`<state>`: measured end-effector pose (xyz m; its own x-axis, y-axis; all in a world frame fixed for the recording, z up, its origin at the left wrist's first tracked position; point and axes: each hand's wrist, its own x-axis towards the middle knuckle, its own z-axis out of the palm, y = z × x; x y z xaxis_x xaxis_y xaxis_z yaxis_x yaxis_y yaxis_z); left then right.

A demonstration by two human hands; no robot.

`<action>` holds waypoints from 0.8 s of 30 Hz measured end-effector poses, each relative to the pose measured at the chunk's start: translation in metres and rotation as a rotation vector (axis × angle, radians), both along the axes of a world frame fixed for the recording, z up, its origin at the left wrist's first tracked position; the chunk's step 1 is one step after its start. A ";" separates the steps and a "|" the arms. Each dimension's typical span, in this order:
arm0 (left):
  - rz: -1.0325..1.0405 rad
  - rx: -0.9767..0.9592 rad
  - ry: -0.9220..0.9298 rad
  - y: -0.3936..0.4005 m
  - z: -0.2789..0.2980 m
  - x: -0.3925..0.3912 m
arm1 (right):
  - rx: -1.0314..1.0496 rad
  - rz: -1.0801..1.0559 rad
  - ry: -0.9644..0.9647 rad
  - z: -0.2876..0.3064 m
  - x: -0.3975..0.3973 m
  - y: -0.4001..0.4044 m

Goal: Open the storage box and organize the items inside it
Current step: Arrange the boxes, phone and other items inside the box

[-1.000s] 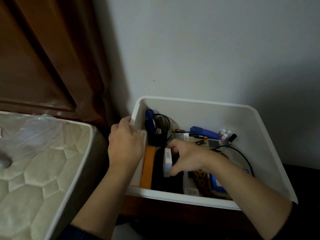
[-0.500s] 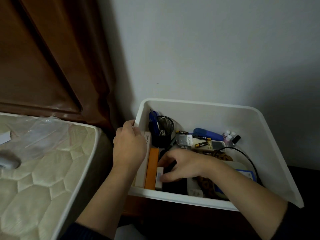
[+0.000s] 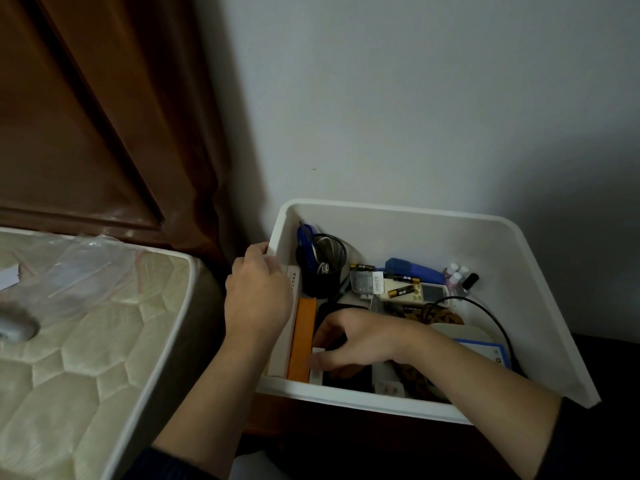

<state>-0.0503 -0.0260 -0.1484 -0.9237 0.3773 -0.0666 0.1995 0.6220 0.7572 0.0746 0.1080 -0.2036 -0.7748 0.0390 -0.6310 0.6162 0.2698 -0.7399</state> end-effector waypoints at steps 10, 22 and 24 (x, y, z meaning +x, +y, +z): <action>-0.013 -0.006 0.008 0.000 0.001 0.000 | 0.173 0.066 -0.110 0.005 -0.005 -0.008; 0.019 -0.008 0.047 -0.001 0.004 0.006 | 0.128 -0.397 -0.142 0.012 -0.003 0.011; 0.002 -0.070 0.212 -0.002 0.007 0.017 | 0.277 -0.548 0.022 0.020 0.002 0.028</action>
